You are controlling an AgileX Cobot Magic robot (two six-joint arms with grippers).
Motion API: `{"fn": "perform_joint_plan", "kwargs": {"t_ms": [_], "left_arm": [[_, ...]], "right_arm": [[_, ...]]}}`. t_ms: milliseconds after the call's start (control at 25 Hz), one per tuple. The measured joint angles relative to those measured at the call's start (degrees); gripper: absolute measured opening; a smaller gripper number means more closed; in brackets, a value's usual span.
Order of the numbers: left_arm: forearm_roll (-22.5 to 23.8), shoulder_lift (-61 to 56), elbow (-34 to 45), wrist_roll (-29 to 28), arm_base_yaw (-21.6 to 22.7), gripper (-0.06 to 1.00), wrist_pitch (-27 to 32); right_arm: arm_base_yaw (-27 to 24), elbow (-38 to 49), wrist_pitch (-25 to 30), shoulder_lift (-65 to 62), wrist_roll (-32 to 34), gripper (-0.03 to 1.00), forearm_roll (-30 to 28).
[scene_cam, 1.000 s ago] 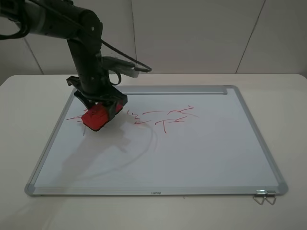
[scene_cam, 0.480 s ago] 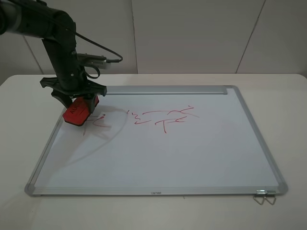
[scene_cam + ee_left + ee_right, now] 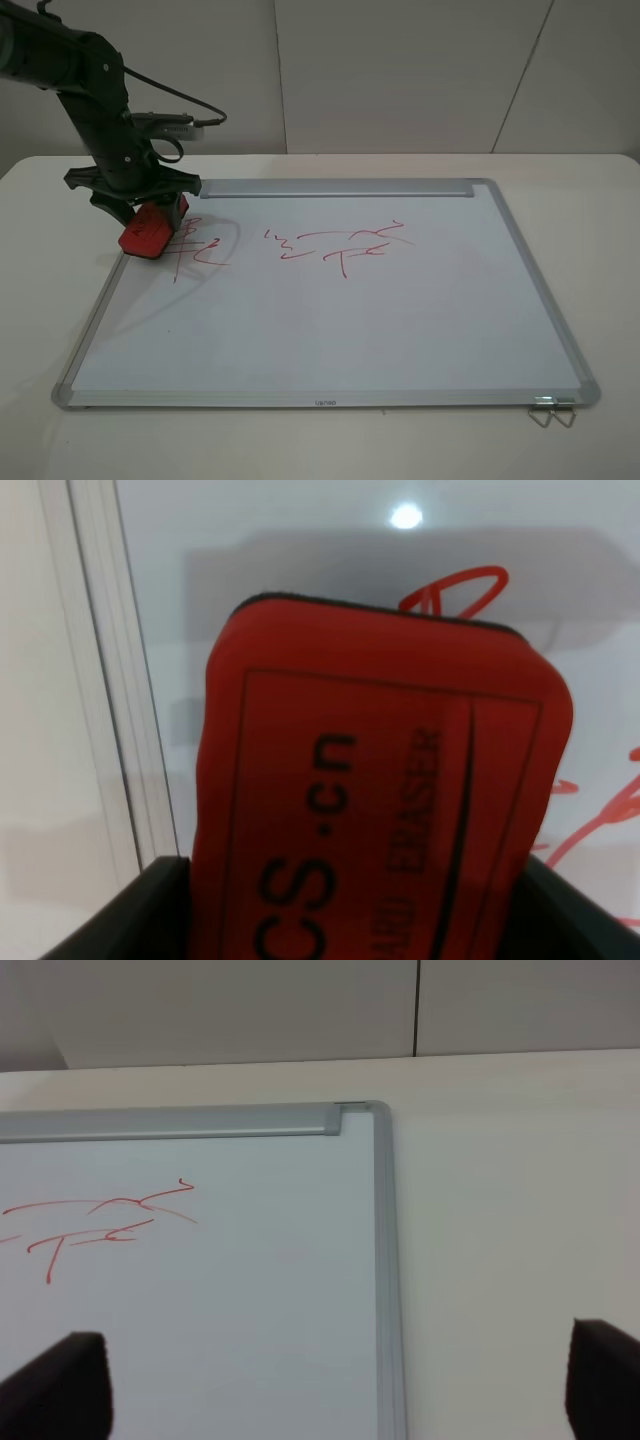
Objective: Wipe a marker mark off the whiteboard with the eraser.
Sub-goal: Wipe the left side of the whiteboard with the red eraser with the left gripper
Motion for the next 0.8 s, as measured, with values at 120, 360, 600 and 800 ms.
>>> {"fn": "perform_joint_plan", "kwargs": {"t_ms": [120, 360, 600, 800], "left_arm": [[0.0, 1.5, 0.0, 0.0, 0.3, 0.59, -0.3], [-0.5, 3.2, 0.1, 0.0, 0.4, 0.59, -1.8], [-1.9, 3.4, 0.1, 0.0, 1.4, 0.59, -1.6], [-2.1, 3.5, 0.1, 0.0, 2.1, 0.59, -1.1]], "right_arm": [[0.0, 0.0, 0.0, 0.0, 0.0, 0.83, 0.0], [0.0, 0.0, 0.0, 0.0, 0.0, 0.83, -0.3], [0.0, 0.0, 0.0, 0.0, 0.0, 0.83, -0.3], [0.0, 0.0, 0.0, 0.0, 0.0, 0.83, -0.3]]}}
